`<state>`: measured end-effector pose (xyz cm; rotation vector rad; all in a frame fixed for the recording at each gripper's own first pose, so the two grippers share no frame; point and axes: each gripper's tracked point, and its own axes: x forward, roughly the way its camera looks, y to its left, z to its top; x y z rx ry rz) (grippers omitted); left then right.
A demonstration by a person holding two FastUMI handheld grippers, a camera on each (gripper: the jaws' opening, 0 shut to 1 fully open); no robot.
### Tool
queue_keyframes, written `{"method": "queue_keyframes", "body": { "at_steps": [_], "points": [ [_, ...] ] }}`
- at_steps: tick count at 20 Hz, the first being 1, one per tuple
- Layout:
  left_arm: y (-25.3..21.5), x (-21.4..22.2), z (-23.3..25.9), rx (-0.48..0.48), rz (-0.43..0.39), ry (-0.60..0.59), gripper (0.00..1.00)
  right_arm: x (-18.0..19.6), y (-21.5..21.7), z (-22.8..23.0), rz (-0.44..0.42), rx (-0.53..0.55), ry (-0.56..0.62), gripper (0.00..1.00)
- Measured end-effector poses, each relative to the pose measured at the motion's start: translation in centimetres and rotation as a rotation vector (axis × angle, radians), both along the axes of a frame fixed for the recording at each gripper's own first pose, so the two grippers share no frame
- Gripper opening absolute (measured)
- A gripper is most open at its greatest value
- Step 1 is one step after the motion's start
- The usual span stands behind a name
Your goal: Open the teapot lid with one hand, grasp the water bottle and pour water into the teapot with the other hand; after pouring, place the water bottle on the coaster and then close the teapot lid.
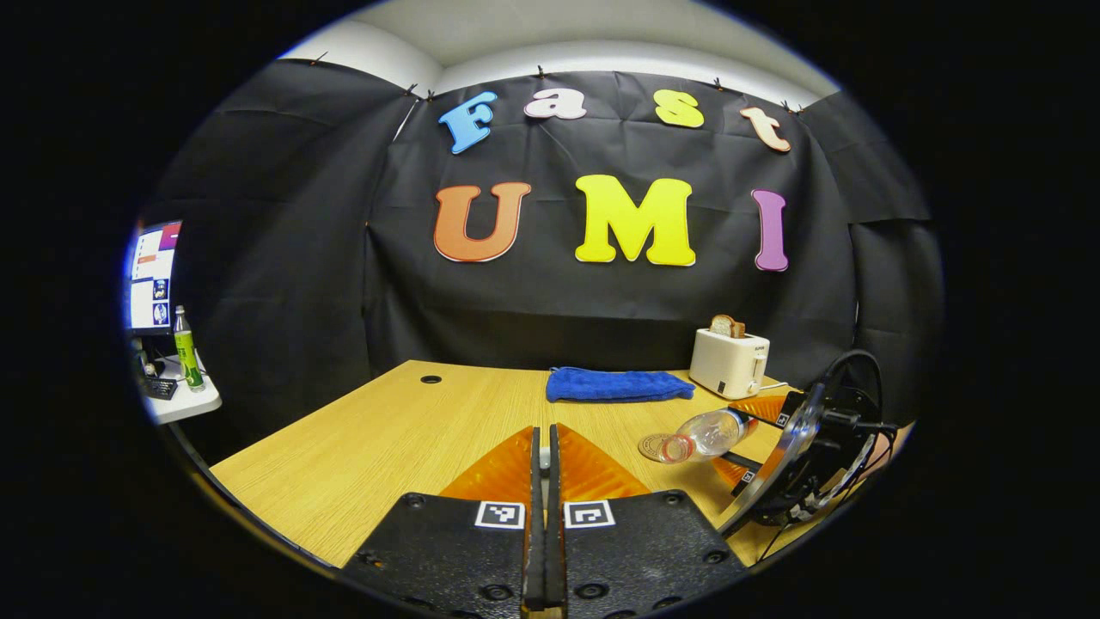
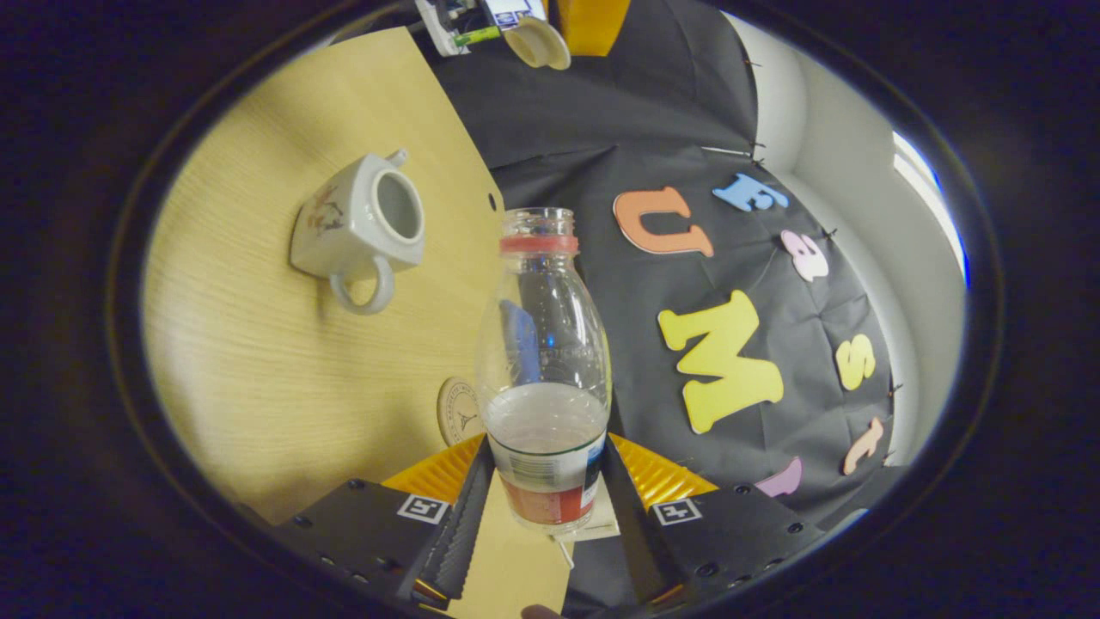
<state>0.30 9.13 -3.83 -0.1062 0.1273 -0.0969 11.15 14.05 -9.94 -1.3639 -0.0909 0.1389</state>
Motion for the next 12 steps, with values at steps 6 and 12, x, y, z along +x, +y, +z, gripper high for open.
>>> {"method": "queue_keyframes", "body": {
  "at_steps": [6,12],
  "points": [
    [0.5,-0.1,0.5,-0.003,0.006,-0.010,0.03,-0.2,1.0,0.0,0.010,-0.090,-0.045,0.70],
    [1.1,-0.2,0.9,-0.012,0.010,-0.021,0.03,0.2,1.8,0.7,0.027,-0.181,-0.093,0.70]
  ]
}}
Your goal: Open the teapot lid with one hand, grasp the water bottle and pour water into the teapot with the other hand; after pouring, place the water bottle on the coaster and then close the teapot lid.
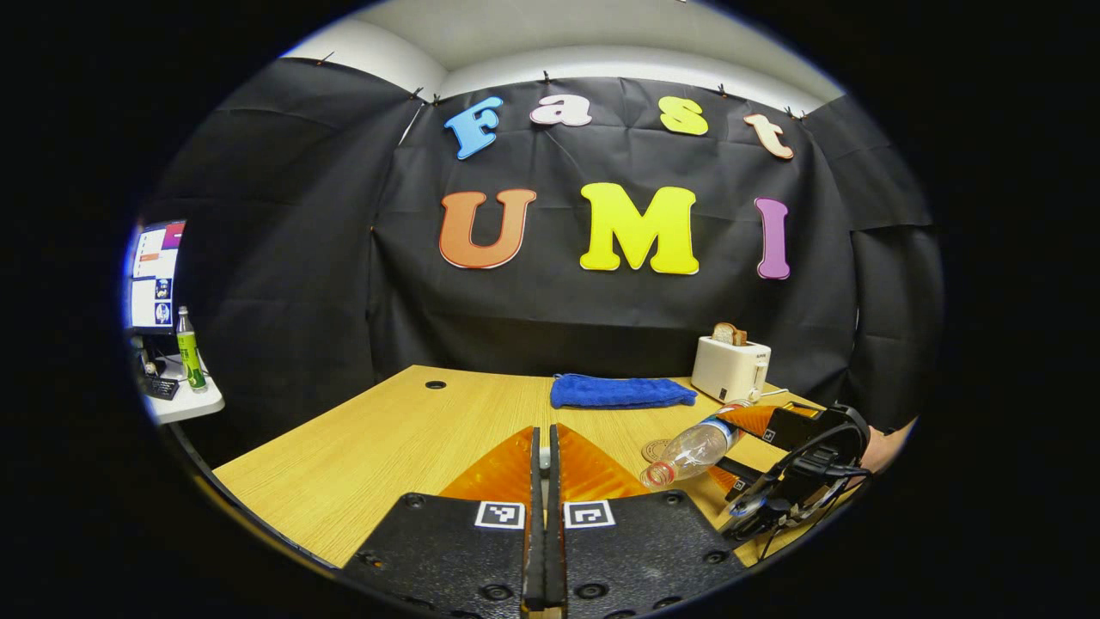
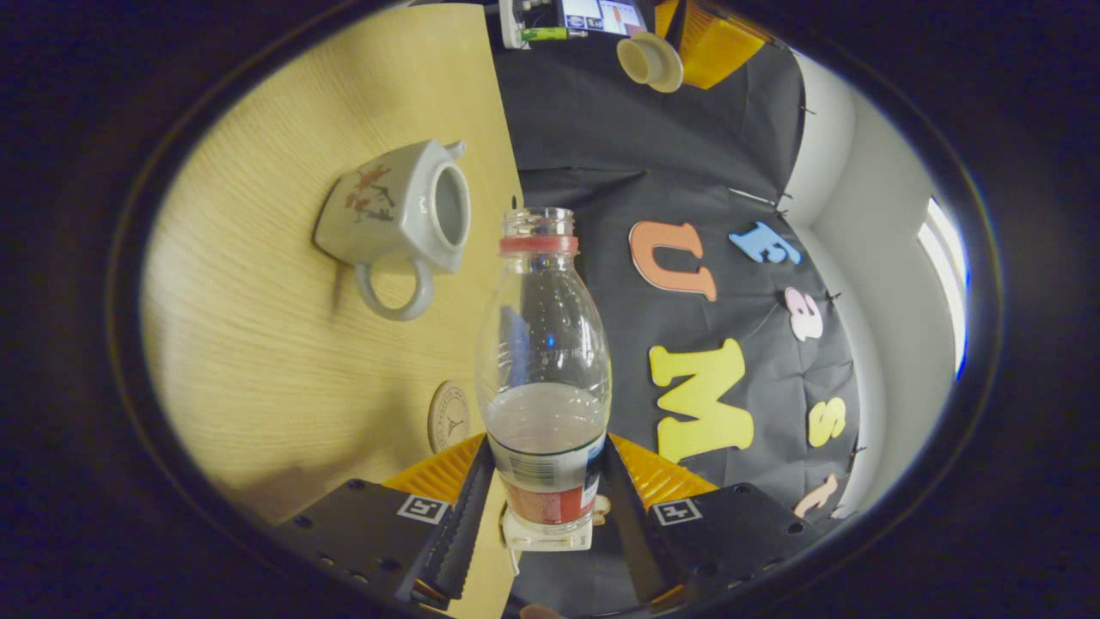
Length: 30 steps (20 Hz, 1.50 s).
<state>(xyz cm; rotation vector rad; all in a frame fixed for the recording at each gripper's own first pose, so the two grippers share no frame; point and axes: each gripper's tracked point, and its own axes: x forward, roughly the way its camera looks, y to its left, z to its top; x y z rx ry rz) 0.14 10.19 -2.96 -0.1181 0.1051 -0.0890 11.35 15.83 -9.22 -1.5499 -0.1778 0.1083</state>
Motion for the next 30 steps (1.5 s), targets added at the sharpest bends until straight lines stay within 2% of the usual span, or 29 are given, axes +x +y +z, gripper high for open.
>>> {"method": "queue_keyframes", "body": {
  "at_steps": [19,30],
  "points": [
    [1.0,-0.5,0.8,0.003,0.014,-0.021,0.03,0.8,1.0,1.7,0.020,-0.217,-0.103,0.71],
    [1.3,-0.8,1.2,0.011,0.016,-0.028,0.03,1.3,1.2,2.7,0.022,-0.306,-0.141,0.70]
  ]
}}
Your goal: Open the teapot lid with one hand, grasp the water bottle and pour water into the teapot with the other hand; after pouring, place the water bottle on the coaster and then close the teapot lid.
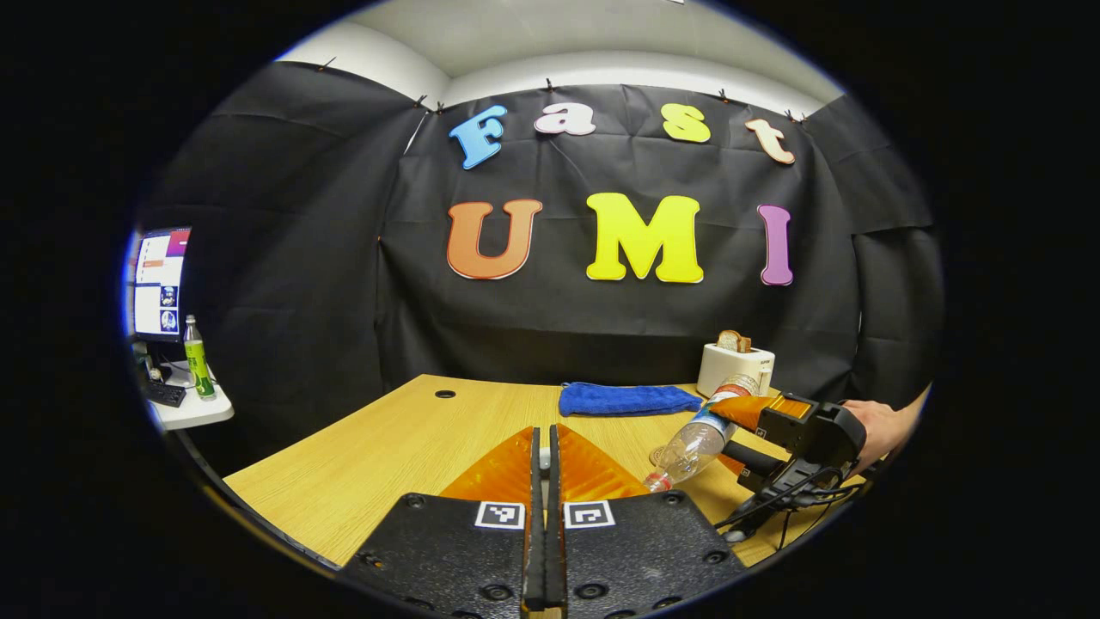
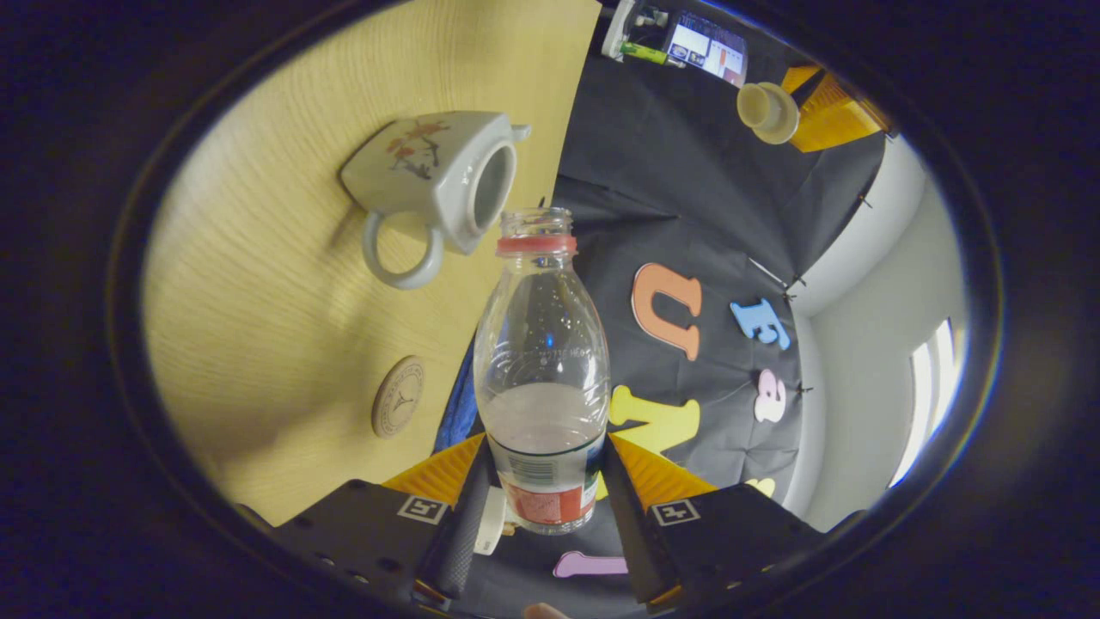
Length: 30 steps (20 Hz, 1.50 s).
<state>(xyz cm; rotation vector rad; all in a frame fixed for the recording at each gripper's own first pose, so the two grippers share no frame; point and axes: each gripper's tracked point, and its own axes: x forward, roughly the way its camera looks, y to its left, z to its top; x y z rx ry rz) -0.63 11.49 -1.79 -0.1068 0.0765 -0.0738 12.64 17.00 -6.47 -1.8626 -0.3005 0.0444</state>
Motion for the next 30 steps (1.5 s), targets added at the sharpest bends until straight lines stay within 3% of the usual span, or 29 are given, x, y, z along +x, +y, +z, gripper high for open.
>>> {"method": "queue_keyframes", "body": {
  "at_steps": [30],
  "points": [
    [1.1,-0.6,0.8,-0.010,0.009,-0.016,0.02,-0.9,2.4,3.3,0.053,-0.193,-0.131,0.70]
  ]
}}
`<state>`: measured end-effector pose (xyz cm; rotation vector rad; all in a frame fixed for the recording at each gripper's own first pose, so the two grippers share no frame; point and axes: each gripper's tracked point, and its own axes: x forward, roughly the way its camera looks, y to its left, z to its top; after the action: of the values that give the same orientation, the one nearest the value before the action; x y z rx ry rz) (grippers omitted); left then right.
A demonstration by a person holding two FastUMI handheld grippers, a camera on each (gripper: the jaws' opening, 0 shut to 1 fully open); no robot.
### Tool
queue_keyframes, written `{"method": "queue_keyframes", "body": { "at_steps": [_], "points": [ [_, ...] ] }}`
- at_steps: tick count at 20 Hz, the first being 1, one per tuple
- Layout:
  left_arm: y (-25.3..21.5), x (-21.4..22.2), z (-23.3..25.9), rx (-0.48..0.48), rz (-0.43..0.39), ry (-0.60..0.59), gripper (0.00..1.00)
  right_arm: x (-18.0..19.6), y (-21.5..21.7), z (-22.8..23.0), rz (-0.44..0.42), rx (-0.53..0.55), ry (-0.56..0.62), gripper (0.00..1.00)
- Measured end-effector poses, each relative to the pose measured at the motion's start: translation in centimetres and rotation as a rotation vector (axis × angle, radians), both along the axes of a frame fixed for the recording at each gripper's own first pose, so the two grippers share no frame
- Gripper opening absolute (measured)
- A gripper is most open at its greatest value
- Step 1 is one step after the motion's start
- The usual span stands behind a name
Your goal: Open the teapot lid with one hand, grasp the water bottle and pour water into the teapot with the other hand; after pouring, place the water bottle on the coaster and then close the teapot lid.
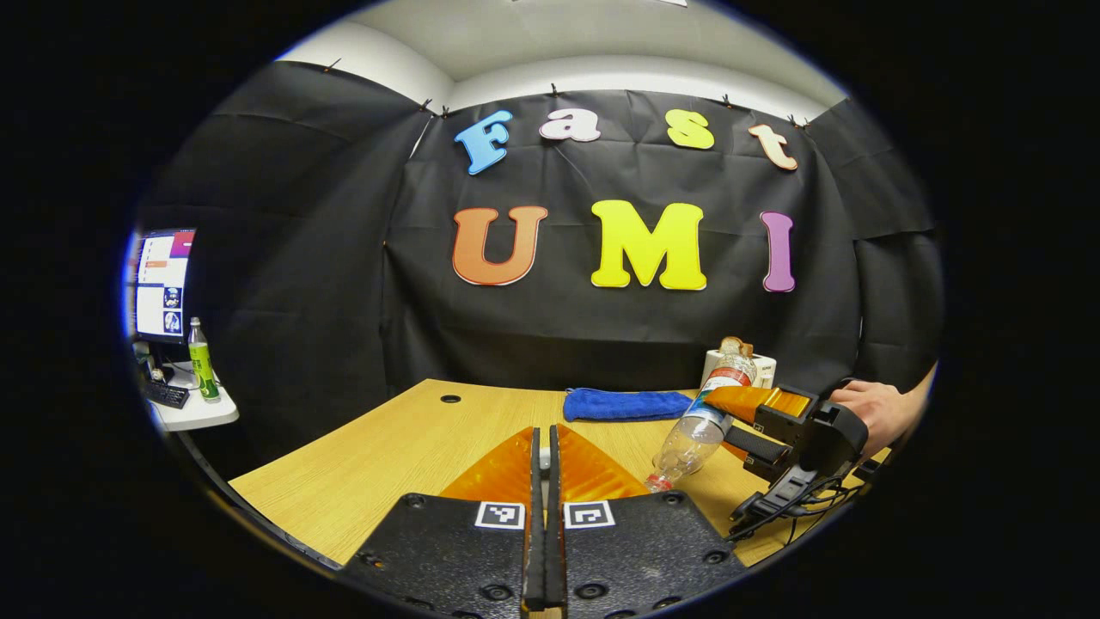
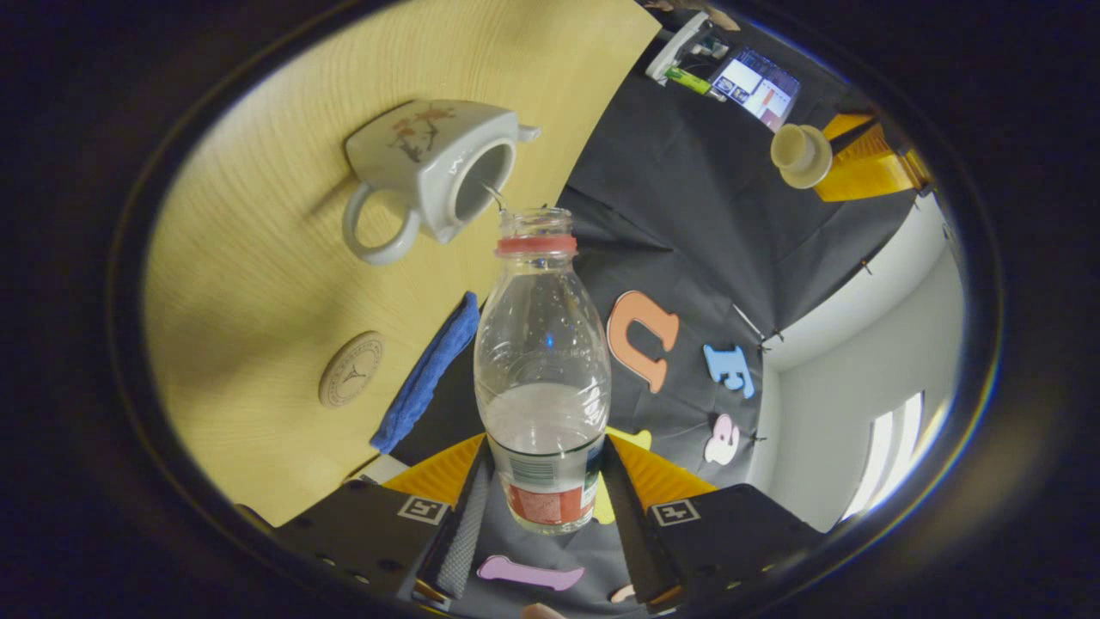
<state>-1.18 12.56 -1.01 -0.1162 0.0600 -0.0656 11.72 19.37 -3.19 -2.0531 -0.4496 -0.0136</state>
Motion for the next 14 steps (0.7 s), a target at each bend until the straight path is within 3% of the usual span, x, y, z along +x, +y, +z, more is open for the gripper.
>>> {"method": "queue_keyframes", "body": {
  "at_steps": [8,14],
  "points": [
    [0.4,-0.2,0.3,-0.016,0.006,-0.008,0.02,0.2,0.2,-0.1,-0.001,-0.004,0.009,0.70],
    [0.2,-0.1,0.2,-0.013,0.002,-0.005,0.03,0.8,-1.2,-2.1,-0.050,0.130,0.136,0.72]
  ]
}}
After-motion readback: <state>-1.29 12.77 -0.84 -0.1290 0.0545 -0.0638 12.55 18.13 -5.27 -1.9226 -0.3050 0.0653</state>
